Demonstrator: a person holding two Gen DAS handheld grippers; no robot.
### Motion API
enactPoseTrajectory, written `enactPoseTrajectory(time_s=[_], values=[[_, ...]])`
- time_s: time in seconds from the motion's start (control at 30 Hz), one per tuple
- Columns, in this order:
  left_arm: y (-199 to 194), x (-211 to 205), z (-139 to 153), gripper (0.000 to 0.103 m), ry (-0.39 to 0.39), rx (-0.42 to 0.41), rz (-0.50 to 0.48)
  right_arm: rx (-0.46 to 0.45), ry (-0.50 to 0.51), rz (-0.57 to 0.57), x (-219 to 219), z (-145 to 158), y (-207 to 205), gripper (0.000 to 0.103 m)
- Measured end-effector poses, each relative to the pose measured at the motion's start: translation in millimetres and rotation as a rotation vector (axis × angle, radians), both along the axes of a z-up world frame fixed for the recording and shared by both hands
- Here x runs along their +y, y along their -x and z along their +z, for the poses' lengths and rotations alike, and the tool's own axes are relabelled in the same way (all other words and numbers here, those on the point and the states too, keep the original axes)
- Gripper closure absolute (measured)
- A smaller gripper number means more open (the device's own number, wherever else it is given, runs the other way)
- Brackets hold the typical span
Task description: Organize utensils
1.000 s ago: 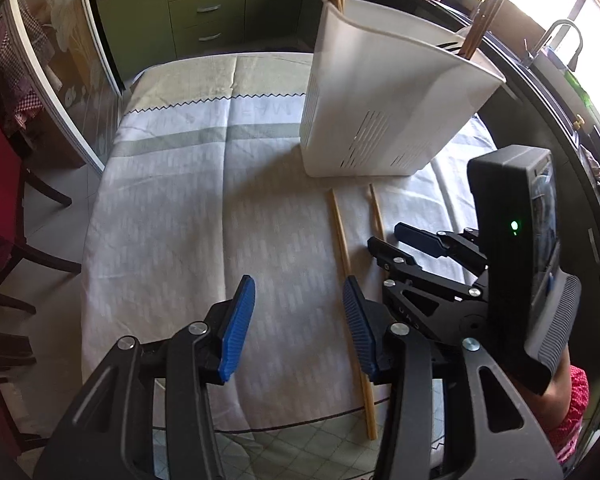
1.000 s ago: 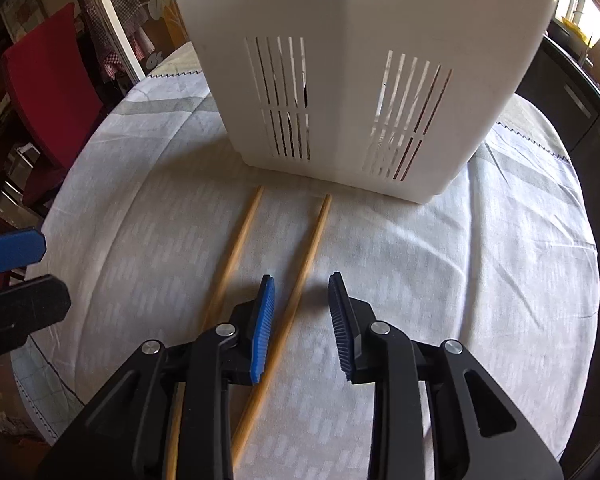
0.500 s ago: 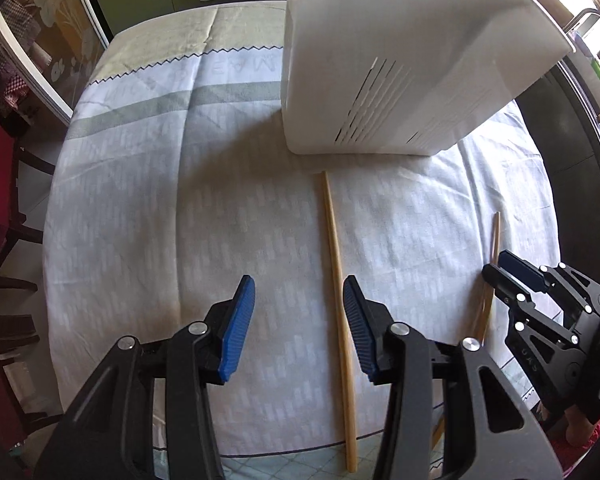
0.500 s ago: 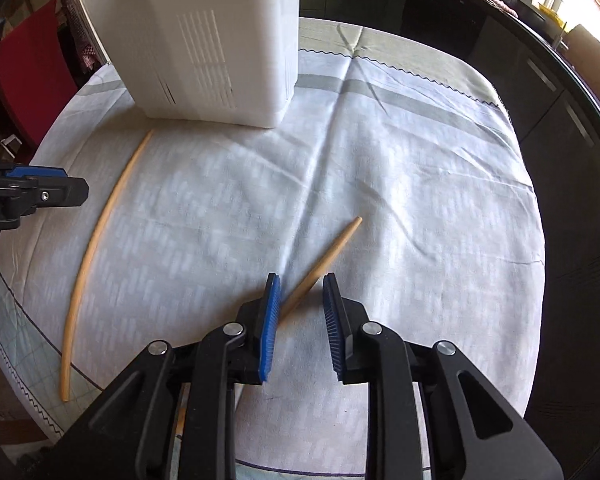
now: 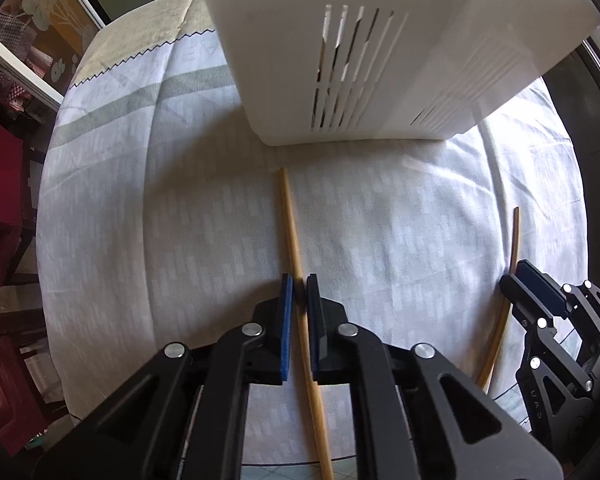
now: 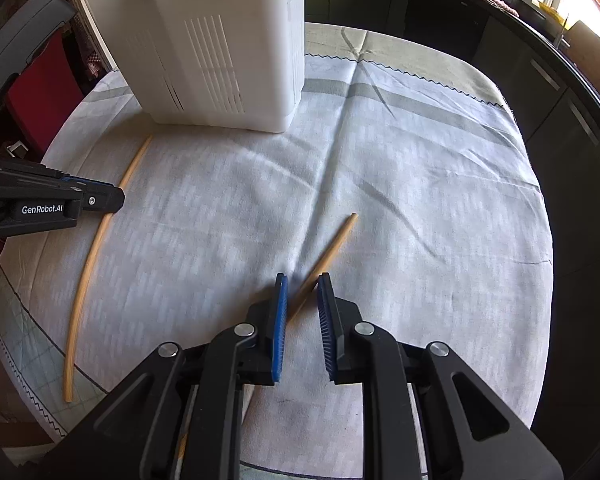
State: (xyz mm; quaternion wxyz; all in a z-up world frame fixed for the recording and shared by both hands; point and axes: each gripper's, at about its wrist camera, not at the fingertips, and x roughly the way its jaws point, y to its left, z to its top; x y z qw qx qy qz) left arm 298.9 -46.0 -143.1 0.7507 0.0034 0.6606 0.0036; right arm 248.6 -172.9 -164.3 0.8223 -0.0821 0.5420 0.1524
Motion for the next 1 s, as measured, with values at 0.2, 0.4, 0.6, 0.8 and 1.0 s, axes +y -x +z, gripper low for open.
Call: enactPoseTrajectory(time_s=[0.2, 0.4, 0.6, 0.8, 1.0], values=[[13.9, -8.5, -2.7, 0.097, 0.001, 0.000, -0.019, 0.021, -0.016, -0.006, 1.1, 0.9, -2.3, 0.085], [25.8, 7.0, -1.2, 0.097, 0.012, 0.002, 0.002, 0.071, -0.044, 0.010, 14.7, 1.6, -1.7, 0.073], [27.5, 13.3, 0.3, 0.095, 0.027, 0.000, -0.008, 0.051, -0.015, 0.038, 37.1, 1.3, -0.7, 0.091], [28.1, 18.0, 0.8, 0.084, 0.031, 0.002, -0.030, 0.060, 0.022, 0.078, 56.2, 0.4, 1.0, 0.093], [27.5, 1.3, 1.4, 0.079, 0.001, -0.024, -0.038, 0.053, 0.020, 0.080, 61.5, -0.4, -0.2, 0.094]])
